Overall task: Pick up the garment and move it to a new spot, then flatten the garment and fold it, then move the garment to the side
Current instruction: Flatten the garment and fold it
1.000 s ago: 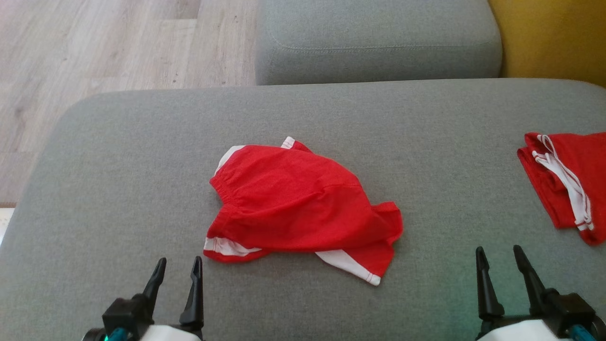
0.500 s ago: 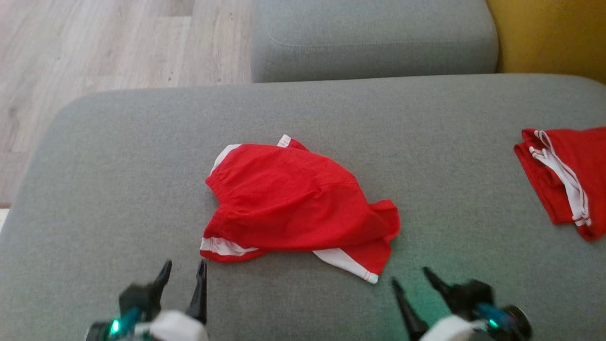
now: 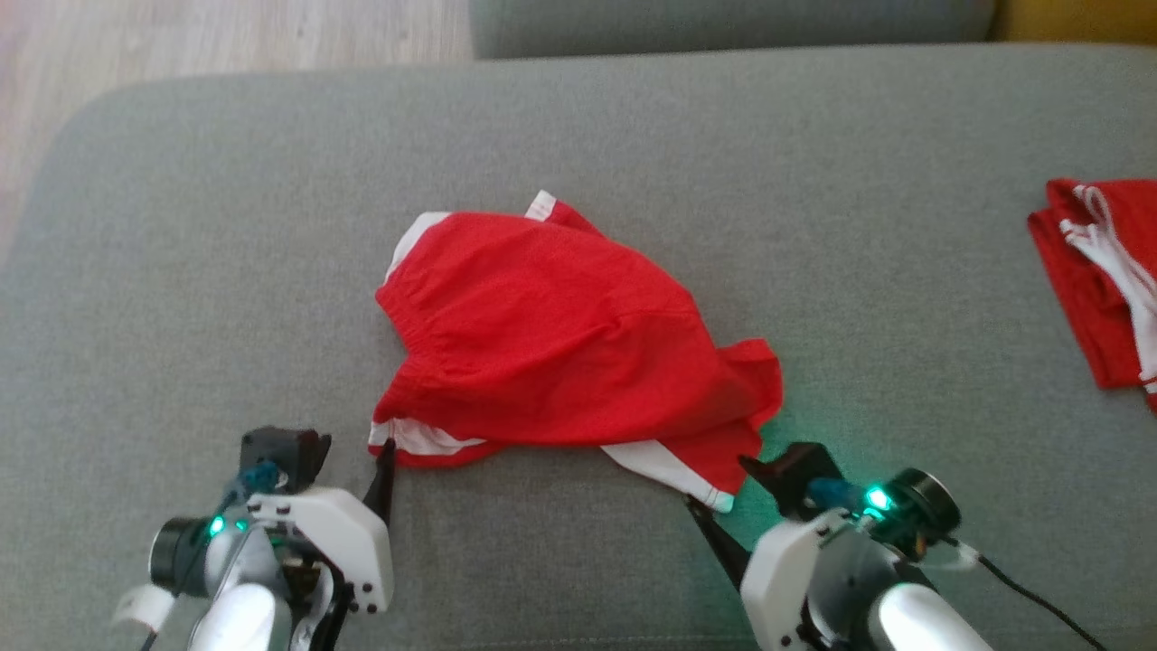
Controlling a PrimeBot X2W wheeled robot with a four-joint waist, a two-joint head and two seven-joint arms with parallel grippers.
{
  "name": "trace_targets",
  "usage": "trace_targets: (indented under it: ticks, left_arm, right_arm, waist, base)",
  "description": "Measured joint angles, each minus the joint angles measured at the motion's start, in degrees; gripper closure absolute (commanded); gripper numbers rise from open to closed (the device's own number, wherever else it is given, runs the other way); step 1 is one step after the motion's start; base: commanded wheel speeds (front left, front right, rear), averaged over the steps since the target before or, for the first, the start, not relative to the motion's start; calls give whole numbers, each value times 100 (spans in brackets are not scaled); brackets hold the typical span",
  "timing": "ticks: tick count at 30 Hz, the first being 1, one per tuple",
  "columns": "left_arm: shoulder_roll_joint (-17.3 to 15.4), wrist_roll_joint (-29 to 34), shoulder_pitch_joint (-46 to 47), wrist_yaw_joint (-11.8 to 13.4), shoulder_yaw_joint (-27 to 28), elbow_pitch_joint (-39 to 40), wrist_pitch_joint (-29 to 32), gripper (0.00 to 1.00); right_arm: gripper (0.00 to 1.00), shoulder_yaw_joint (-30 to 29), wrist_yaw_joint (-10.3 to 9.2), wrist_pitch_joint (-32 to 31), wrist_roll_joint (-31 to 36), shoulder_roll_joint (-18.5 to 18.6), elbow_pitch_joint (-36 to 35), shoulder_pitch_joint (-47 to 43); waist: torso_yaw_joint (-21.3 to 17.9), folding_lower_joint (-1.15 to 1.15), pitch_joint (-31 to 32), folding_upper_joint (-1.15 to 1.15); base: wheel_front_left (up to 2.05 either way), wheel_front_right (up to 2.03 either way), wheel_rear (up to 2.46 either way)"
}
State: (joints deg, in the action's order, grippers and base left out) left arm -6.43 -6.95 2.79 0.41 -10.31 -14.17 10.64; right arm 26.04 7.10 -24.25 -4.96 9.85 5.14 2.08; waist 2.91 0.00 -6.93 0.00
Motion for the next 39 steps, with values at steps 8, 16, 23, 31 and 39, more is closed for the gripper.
trace_targets:
  ticks: [8,16,23,31,39]
  left_arm:
    - [-21,-157,147,-134,-33,259,296,0]
    - [-51,-322,335,-254,-81,212,345,0]
    - [-56,-397,456,-268,-121,68,369,18]
    - [-97,-435,454,-300,-194,70,489,100]
    - [-23,-1365,225,-493,-45,987,1014,100]
  right_arm:
    - [0,417,0,-147,-70,134,478,492]
    - [0,675,0,-91,-224,143,644,807]
    - [0,817,0,-89,-364,143,700,925]
    - [100,940,0,-199,-552,177,849,1124]
    - [100,324,0,-91,-1644,249,231,770]
  waist:
    - [68,0,-398,0]
    - [12,0,-577,0]
    - [-75,0,-641,0]
    - [-82,0,-654,0]
    - [-58,0,-390,0]
  base:
    - [0,0,0]
    - [0,0,0]
    - [0,0,0]
    - [0,0,0]
    - [0,0,0]
